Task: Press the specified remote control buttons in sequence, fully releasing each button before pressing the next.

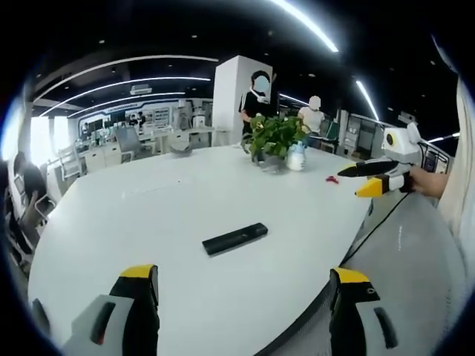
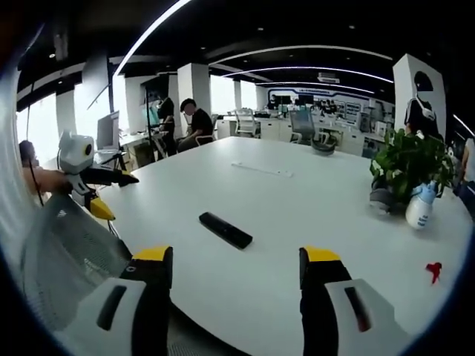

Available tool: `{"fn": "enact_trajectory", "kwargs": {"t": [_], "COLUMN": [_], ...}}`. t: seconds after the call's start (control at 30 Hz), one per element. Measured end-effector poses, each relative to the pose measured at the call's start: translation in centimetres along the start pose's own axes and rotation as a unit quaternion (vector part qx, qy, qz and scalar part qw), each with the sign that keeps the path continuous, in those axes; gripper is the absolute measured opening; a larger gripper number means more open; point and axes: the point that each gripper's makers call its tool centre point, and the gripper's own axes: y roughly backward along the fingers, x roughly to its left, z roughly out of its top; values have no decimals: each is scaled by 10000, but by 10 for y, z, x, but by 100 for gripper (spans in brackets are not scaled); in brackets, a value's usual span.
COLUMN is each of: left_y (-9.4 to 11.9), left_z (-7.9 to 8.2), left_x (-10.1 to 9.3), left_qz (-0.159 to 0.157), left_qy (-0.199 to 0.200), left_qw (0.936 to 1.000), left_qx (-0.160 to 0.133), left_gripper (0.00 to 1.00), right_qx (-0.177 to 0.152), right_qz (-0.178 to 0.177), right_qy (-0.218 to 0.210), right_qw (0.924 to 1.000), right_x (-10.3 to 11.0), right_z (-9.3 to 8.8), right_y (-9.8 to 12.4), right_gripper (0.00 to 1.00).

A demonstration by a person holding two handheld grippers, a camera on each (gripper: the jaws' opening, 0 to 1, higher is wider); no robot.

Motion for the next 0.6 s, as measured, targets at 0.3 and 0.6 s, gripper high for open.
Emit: {"fn": "enact_trajectory", "kwargs": {"t": [0.3, 0.6], "left_y": [-8, -10], "left_z": [-19, -34], "left_x": [-18, -22], "left_qz": [-433, -668], "left_qy": [-43, -336], "left_qw": [9973, 9909], "left_qx": [584, 1121], "left_gripper": [100, 100], "right_qx": [-11, 50], "right_qz": [-31, 21], "right_qy": [11, 102], "right_qw": [10000, 9999], "right_x": [-1, 0], "right_z": [0, -2], "right_y": [0, -1], "right_gripper": [71, 71]}}
